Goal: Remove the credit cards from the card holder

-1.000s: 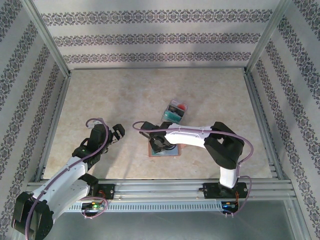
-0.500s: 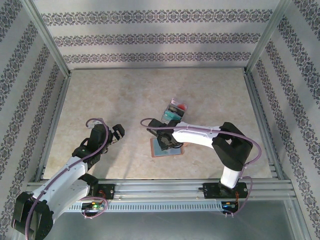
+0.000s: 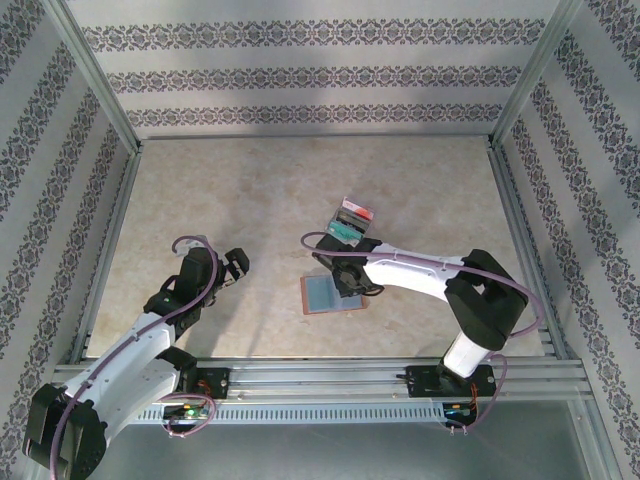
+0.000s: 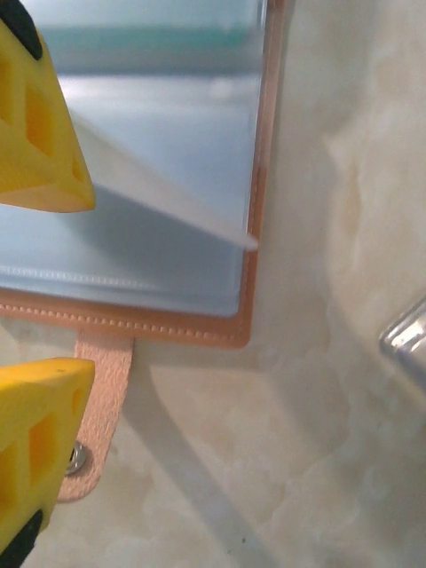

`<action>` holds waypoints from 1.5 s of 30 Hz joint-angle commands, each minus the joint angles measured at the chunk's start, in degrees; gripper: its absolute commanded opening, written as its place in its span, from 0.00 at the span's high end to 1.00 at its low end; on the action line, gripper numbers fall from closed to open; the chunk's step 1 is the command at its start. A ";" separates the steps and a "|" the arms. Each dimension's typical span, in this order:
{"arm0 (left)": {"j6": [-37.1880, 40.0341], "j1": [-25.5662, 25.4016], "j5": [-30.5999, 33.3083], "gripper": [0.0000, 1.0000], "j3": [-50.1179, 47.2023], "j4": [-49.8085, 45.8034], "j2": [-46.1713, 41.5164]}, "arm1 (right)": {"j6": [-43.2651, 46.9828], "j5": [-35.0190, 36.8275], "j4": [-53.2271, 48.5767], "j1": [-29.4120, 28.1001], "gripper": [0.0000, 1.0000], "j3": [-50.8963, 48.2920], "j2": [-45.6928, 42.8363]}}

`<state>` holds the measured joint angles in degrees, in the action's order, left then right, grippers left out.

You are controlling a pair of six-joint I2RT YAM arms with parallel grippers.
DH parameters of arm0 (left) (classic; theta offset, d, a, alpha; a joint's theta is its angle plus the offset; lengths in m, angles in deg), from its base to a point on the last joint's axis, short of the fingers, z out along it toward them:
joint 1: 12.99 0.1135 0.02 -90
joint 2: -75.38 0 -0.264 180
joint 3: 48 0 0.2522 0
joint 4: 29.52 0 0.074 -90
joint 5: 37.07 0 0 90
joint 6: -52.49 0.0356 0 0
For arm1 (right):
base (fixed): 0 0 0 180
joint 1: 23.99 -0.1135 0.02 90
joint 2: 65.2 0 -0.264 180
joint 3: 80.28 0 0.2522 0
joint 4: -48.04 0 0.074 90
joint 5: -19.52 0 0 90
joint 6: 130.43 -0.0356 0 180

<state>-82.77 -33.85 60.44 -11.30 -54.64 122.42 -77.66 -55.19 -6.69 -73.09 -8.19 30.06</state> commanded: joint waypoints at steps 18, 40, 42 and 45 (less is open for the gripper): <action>3.54 0.93 -5.49 0.03 4.35 1.62 9.26 | -5.07 2.88 -4.96 0.65 0.55 -1.23 -15.32; -0.44 1.14 -2.28 0.01 2.11 1.82 8.23 | -3.55 -7.12 1.51 -11.51 0.49 13.13 10.79; -0.43 1.15 -2.37 0.01 2.20 1.68 8.37 | -3.46 -7.03 1.34 -11.46 0.47 13.43 11.49; -0.41 1.12 -2.39 0.01 2.26 1.67 8.25 | -3.37 -6.77 1.24 -11.37 0.45 13.22 12.28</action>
<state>-82.59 -33.85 56.85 -8.50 -53.37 131.30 -81.81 -61.66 -4.88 -84.24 3.96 41.28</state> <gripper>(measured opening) 0.993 0.544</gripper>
